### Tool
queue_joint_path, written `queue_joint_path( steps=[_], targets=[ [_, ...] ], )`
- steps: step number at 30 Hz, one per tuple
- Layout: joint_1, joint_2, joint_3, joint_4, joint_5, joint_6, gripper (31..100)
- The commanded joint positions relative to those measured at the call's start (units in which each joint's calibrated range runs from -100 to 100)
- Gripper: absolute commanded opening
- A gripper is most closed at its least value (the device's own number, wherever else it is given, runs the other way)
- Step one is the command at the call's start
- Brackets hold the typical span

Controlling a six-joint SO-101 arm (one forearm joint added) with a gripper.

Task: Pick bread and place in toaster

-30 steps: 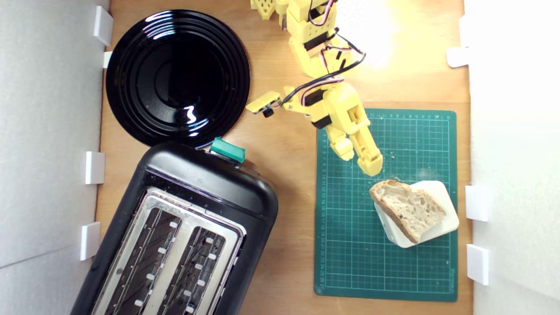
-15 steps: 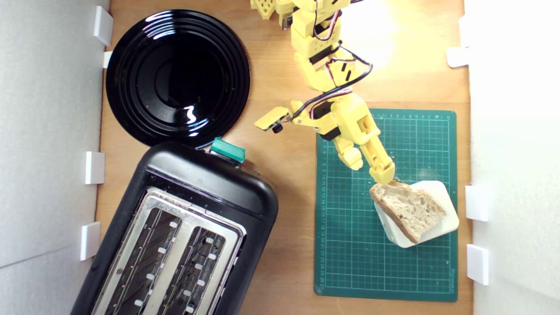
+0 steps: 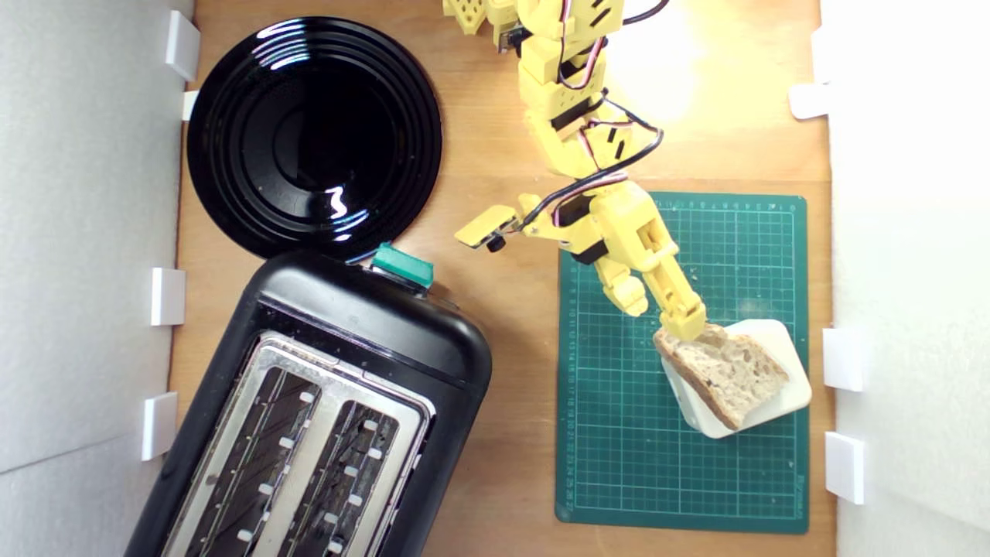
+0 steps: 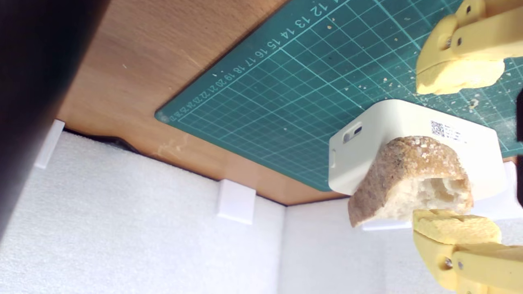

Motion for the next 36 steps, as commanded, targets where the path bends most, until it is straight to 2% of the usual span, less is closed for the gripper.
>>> queue_joint_path(
  steps=[1, 10, 16, 30, 36],
  targets=[
    [-1.0, 0.0, -3.6, -0.6, -2.0, 0.2, 91.5],
    [-2.1, 3.0, -7.7, -0.7, -1.8, 0.3, 91.4],
    [-3.4, 4.1, -8.5, -0.8, -1.8, 2.8, 90.9],
    [-3.6, 5.7, -12.1, -0.8, -1.4, 2.5, 91.1],
    [-4.8, 8.3, -14.7, -3.7, -1.4, 2.9, 91.4]
  ],
)
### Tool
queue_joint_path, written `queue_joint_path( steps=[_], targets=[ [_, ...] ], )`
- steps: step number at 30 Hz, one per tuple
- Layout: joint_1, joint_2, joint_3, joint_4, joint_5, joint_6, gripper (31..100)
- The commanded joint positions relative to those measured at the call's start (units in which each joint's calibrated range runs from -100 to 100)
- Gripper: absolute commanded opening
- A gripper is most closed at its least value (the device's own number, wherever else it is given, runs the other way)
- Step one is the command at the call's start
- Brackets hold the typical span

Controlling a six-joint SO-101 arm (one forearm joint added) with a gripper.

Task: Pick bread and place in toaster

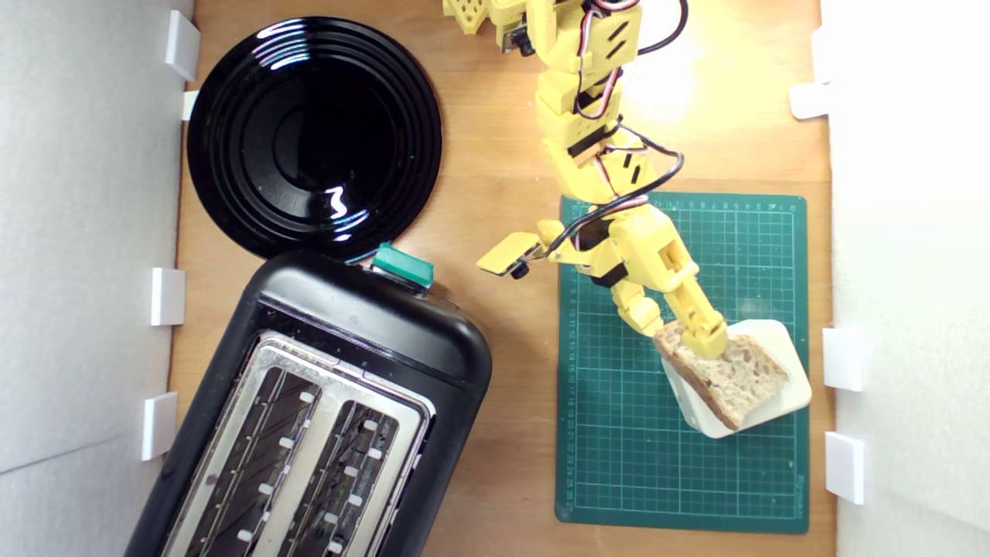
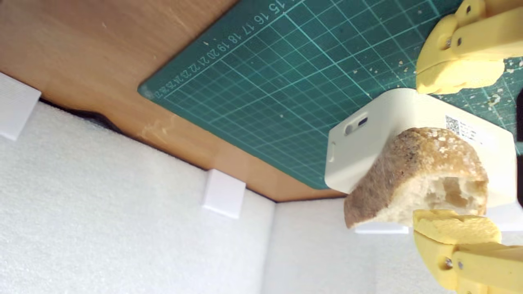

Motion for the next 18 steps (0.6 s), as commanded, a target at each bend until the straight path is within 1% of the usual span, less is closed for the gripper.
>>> queue_joint_path(
  steps=[1, 15, 18],
  targets=[
    [-1.4, -0.4, -3.6, -1.0, -1.4, 0.3, 91.4],
    [-1.5, 0.9, -5.5, -1.0, -1.2, 0.4, 91.5],
    [-2.1, 2.0, -6.9, -1.0, -1.2, 1.4, 91.5]
  ],
)
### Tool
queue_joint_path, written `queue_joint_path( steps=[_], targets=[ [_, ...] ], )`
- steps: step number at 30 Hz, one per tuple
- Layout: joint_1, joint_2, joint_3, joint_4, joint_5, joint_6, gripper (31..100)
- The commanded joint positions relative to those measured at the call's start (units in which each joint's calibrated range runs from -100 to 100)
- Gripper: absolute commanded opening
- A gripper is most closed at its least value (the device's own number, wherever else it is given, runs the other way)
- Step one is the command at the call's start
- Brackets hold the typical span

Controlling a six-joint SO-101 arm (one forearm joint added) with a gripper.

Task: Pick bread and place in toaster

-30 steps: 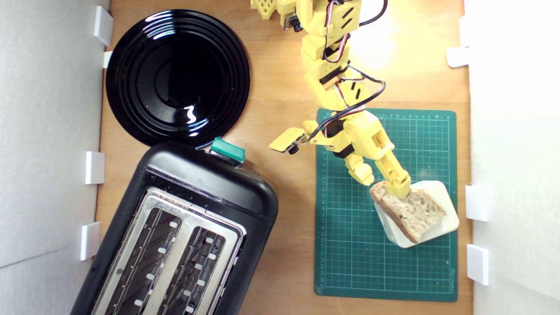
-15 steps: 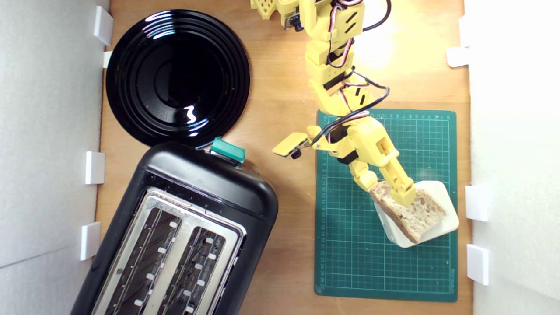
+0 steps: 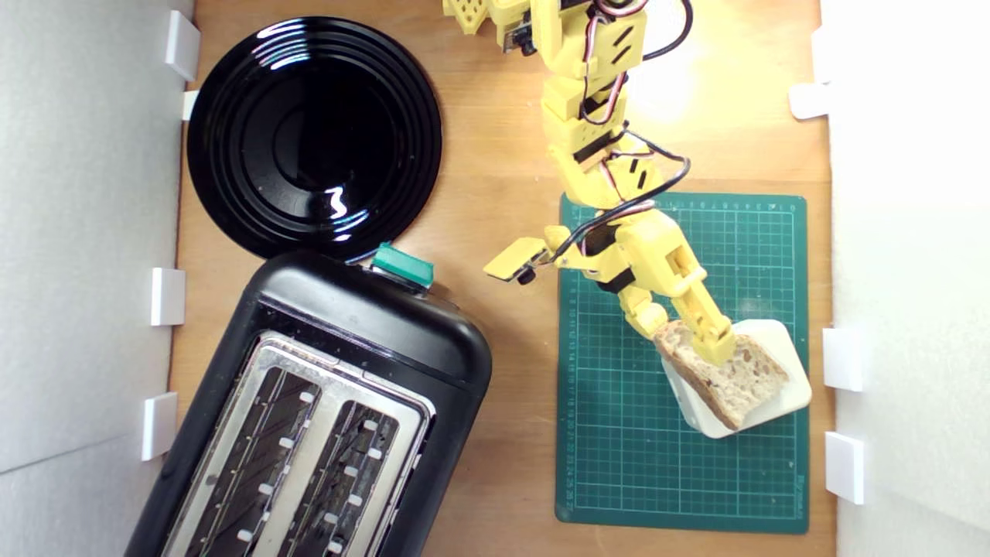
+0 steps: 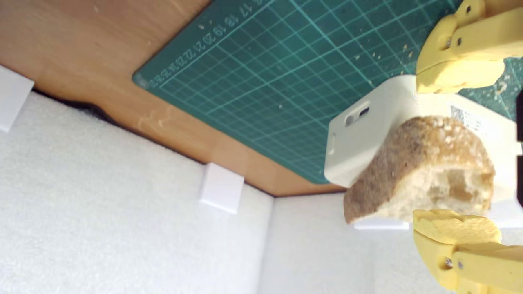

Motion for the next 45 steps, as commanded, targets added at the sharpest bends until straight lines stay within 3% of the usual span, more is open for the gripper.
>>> queue_joint_path(
  steps=[1, 23, 31, 45],
  targets=[
    [-1.5, -0.4, -3.5, -0.6, -1.2, 1.2, 91.5],
    [-1.6, -0.4, -3.8, -0.5, -1.2, 1.3, 90.0],
    [-1.6, -0.4, -3.6, 0.0, -1.2, 1.3, 74.0],
    [-1.6, -0.8, -3.3, 0.3, -1.2, 1.0, 63.1]
  ],
)
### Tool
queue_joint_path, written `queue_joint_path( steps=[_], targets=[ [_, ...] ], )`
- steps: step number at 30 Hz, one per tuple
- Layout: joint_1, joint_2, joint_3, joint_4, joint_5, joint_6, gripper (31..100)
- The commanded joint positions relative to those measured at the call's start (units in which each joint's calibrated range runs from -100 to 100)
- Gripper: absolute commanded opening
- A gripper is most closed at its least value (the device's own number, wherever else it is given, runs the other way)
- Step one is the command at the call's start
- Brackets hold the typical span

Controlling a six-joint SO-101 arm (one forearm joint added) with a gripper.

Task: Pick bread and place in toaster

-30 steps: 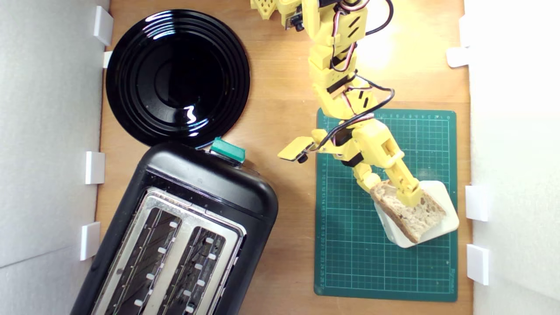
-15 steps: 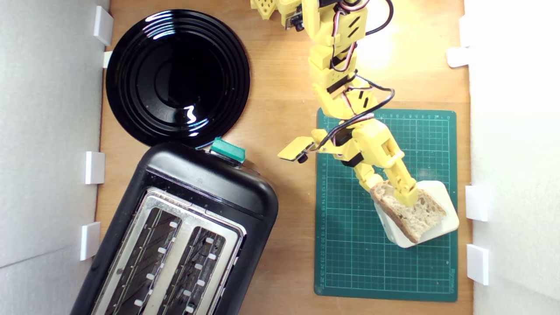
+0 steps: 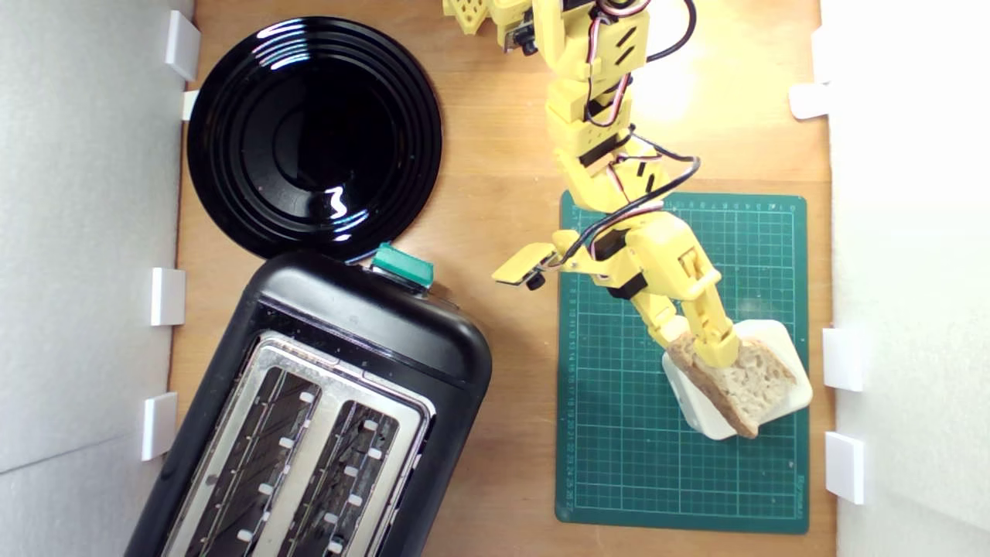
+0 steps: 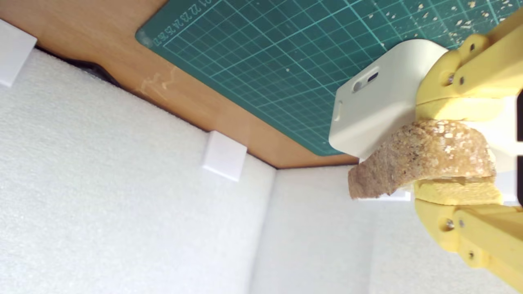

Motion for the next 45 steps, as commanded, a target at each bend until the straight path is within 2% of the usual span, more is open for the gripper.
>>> queue_joint_path(
  steps=[1, 6, 11, 20, 23, 36, 45],
  targets=[
    [-0.8, -1.0, -1.2, 0.6, -0.9, 0.1, 62.5],
    [-0.9, -2.8, -0.9, 0.0, -0.8, 0.0, 61.0],
    [-1.0, -8.4, -1.1, -0.1, 7.6, -0.1, 61.0],
    [-1.0, -12.5, -1.1, -0.2, 8.2, -0.1, 61.0],
    [-1.0, -16.8, -1.1, -0.3, 9.6, -0.1, 61.0],
    [-0.9, -40.3, -1.7, -0.3, 30.0, -2.9, 61.1],
    [0.0, -49.8, -1.7, 0.8, 35.6, -1.9, 61.1]
  ],
)
